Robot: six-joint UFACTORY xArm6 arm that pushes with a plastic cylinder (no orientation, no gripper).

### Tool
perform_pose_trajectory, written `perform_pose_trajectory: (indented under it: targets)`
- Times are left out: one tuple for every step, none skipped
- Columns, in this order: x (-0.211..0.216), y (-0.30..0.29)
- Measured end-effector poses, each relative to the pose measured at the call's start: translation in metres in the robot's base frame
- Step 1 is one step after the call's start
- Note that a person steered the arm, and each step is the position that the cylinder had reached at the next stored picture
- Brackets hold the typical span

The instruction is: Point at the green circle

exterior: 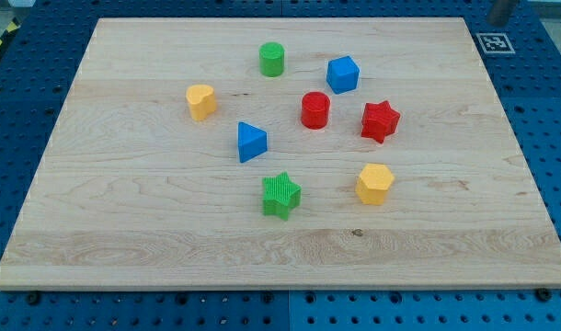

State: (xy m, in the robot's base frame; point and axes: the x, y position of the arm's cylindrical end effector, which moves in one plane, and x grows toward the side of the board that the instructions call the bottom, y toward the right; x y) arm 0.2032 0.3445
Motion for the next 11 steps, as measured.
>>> perform_pose_trajectory:
  targets:
    - [0.000, 0.000]
    - [0.000, 0.000]
    - [-0.001, 0.000]
    - [-0.001, 0.000]
    - [-0.001, 0.000]
    - [-0.001, 0.000]
    - [-0.011, 0.000]
    - [-0.012, -0.002]
    - [-0.012, -0.004]
    - [-0.012, -0.004]
    - [-0.012, -0.005]
